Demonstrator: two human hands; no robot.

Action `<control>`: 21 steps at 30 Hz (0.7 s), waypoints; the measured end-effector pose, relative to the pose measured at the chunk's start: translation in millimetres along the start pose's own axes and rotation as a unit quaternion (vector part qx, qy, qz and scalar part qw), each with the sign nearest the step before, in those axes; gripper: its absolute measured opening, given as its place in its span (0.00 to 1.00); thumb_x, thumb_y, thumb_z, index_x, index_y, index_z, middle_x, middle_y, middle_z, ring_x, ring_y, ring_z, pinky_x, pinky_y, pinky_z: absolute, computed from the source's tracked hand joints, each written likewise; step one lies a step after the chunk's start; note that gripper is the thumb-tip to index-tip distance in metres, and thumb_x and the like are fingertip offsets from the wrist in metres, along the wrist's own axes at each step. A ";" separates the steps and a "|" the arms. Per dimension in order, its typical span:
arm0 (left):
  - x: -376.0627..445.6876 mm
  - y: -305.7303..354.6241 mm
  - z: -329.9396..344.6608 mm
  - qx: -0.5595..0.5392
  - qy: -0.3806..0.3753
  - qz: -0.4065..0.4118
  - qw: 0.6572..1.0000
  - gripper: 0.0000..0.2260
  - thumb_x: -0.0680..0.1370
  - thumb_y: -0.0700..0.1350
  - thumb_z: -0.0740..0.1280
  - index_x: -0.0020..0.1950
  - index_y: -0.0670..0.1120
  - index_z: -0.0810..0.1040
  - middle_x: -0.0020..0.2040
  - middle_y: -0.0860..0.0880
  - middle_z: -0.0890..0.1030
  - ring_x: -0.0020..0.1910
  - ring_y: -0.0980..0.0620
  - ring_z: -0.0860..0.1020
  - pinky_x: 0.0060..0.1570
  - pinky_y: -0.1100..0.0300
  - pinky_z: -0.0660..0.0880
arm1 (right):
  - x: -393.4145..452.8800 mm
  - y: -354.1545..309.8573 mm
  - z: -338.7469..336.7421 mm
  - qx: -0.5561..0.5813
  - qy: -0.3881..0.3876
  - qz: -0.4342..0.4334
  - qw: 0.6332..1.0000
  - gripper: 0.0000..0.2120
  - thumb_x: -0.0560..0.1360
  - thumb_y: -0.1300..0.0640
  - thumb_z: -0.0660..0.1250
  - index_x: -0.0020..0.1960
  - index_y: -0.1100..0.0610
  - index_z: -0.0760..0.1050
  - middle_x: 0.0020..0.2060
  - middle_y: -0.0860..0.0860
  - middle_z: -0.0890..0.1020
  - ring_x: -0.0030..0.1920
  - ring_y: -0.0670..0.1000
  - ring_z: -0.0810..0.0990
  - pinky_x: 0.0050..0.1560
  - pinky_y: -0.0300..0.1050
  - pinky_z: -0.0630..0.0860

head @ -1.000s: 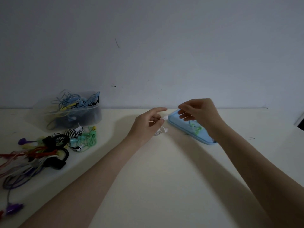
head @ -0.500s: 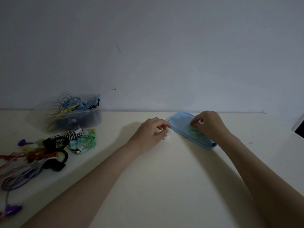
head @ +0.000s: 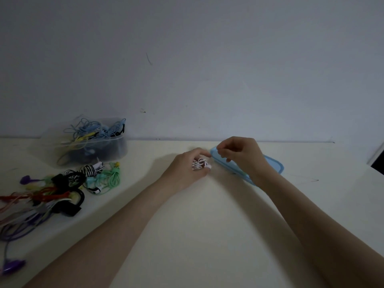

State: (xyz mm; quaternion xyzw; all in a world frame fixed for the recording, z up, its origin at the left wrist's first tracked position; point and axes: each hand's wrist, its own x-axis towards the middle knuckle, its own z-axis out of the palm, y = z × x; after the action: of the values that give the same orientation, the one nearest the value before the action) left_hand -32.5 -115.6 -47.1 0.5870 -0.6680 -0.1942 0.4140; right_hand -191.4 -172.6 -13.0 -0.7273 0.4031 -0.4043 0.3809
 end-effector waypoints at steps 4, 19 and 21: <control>2.9 -0.2 -2.8 -0.089 0.033 -0.012 0.995 0.11 0.73 0.43 0.70 0.47 0.58 0.74 0.39 0.54 0.76 0.36 0.59 0.74 0.39 0.68 0.69 | -4.1 4.6 8.4 0.088 -0.021 0.025 0.996 0.10 0.71 0.71 0.69 0.40 0.57 0.77 0.35 0.53 0.79 0.35 0.49 0.77 0.41 0.37 0.76; 1.8 1.6 -6.9 -0.196 0.074 -0.009 0.978 0.08 0.72 0.39 0.72 0.39 0.51 0.78 0.37 0.52 0.81 0.37 0.57 0.76 0.42 0.64 0.70 | -6.0 4.6 8.6 0.299 -0.092 0.118 0.943 0.06 0.73 0.69 0.66 0.49 0.67 0.80 0.37 0.53 0.83 0.37 0.45 0.81 0.44 0.33 0.77; 1.8 1.5 -6.4 -0.194 0.076 -0.007 0.978 0.08 0.72 0.39 0.72 0.38 0.52 0.78 0.37 0.54 0.81 0.37 0.57 0.76 0.43 0.63 0.70 | -6.6 4.1 8.6 0.300 -0.093 0.118 0.942 0.06 0.73 0.69 0.66 0.47 0.65 0.80 0.37 0.52 0.84 0.38 0.45 0.81 0.44 0.33 0.78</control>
State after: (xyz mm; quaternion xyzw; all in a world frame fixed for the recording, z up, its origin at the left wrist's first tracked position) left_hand -28.4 -115.4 -41.7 0.5130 -0.5804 -0.2780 0.5680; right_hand -187.1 -166.3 -21.7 -0.5609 0.3090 -0.3888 0.6623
